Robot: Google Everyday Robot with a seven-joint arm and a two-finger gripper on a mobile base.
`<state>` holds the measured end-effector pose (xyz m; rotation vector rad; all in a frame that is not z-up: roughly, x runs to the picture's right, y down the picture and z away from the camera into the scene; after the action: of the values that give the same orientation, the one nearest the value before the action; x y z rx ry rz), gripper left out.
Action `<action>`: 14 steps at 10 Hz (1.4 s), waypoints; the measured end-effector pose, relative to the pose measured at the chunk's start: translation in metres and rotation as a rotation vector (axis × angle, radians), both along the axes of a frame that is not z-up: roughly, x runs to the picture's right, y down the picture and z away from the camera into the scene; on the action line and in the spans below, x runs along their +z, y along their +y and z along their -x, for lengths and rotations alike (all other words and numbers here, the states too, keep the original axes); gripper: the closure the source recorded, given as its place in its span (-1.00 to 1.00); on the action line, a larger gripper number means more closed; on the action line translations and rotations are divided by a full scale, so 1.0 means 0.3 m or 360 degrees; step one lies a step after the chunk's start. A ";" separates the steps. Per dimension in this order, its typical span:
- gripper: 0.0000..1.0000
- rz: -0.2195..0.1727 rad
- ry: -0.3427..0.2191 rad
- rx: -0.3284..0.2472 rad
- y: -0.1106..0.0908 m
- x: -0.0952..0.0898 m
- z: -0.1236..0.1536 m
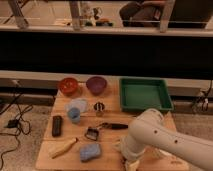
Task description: Wipe purple bowl with sponge
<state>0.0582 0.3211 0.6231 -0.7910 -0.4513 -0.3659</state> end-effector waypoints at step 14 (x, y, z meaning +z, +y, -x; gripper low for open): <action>-0.60 0.0010 -0.0280 -0.0246 0.068 0.004 0.400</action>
<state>-0.0620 0.3414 0.6243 -0.8053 -0.5577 -0.5814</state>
